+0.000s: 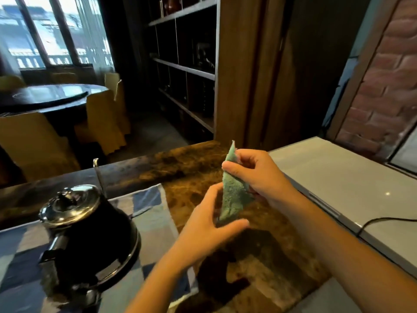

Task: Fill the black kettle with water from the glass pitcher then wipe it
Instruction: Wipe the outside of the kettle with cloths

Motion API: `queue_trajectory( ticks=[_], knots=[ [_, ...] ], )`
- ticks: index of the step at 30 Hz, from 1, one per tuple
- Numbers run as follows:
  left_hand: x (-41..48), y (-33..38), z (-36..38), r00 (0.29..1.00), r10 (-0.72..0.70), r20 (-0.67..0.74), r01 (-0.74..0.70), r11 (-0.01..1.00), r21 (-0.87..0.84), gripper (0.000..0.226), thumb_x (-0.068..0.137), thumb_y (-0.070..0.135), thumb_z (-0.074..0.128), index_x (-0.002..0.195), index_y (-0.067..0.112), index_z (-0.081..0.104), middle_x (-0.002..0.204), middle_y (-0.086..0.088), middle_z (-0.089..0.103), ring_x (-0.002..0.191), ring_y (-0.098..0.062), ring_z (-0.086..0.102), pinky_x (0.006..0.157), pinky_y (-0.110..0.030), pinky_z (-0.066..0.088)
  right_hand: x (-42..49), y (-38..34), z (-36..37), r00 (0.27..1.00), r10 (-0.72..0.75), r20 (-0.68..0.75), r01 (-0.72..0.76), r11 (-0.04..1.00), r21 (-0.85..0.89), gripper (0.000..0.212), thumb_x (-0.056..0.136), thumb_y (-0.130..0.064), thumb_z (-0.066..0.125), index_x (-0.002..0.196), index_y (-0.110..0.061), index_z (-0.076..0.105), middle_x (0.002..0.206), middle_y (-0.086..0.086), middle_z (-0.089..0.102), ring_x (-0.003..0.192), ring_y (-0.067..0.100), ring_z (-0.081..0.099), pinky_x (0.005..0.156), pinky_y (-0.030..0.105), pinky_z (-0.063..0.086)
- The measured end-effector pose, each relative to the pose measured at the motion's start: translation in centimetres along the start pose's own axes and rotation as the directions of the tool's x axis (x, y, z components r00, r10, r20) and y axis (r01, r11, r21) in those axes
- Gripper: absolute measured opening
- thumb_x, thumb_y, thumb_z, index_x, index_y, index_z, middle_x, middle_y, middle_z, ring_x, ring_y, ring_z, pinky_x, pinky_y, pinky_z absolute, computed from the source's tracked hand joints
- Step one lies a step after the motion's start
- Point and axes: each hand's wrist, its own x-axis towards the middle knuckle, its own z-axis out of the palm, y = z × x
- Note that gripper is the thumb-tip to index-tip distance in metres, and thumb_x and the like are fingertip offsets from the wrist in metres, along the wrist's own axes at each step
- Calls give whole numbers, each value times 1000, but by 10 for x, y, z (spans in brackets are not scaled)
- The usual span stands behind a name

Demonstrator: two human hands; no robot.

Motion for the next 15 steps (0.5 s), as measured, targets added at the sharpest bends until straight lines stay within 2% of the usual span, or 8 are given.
queue_trajectory(
  ticks=[2,3,5,7,9,12,13,15],
  knots=[
    [11,4,21,994,66,-90,-58,994,93,55,81,32,69,122,43,36,113,27,55,106,14,53,83,-3,43,7,2,-16,996,48,77,-48,999,-4,18,89,-17,63,96,0,65,81,11,65,70,17,62,55,19,49],
    [16,4,29,986,92,-136,-82,994,76,47,85,26,66,118,44,38,110,25,57,103,13,55,80,-4,44,10,4,-25,984,93,153,-97,995,17,15,89,-19,62,100,-9,67,85,4,68,73,12,66,58,17,50],
    [26,2,39,976,44,-214,-58,997,-58,35,93,16,53,117,40,45,106,19,62,101,9,59,77,-7,46,11,12,-45,929,169,328,-182,983,7,21,89,-20,62,108,-29,63,98,-11,71,88,1,68,68,16,52],
    [37,0,42,972,-77,-223,17,965,-260,27,99,13,38,118,26,53,102,12,68,95,3,64,75,-10,49,9,26,-62,887,195,419,-179,981,-77,31,87,-17,65,115,-31,61,110,-12,69,101,1,65,77,18,53],
    [45,-1,48,962,-174,-209,87,925,-369,30,101,13,30,111,13,58,89,6,73,81,-1,69,68,-12,51,8,43,-73,891,178,418,-132,982,-137,35,86,-13,68,119,-22,63,116,-5,68,105,5,64,85,20,53],
    [53,0,57,930,-324,-175,214,862,-460,35,102,18,27,108,11,61,84,3,71,70,-1,68,59,-12,51,11,56,-83,933,132,334,-111,990,-83,29,84,-7,69,106,-25,67,103,-6,70,93,0,65,77,16,50],
    [55,-2,61,911,-379,-165,246,818,-520,36,101,20,28,106,13,63,86,3,71,71,-2,68,60,-14,52,14,59,-87,937,117,328,-103,993,-61,29,84,-4,68,104,-25,67,100,-6,70,90,-1,65,76,15,49],
    [58,-6,64,869,-463,-176,252,720,-646,33,100,24,32,105,16,64,94,0,72,86,-10,68,71,-24,52,22,60,-94,921,106,374,-89,994,-64,31,85,-1,66,106,-23,66,100,-6,68,91,0,65,76,16,50]
  ],
)
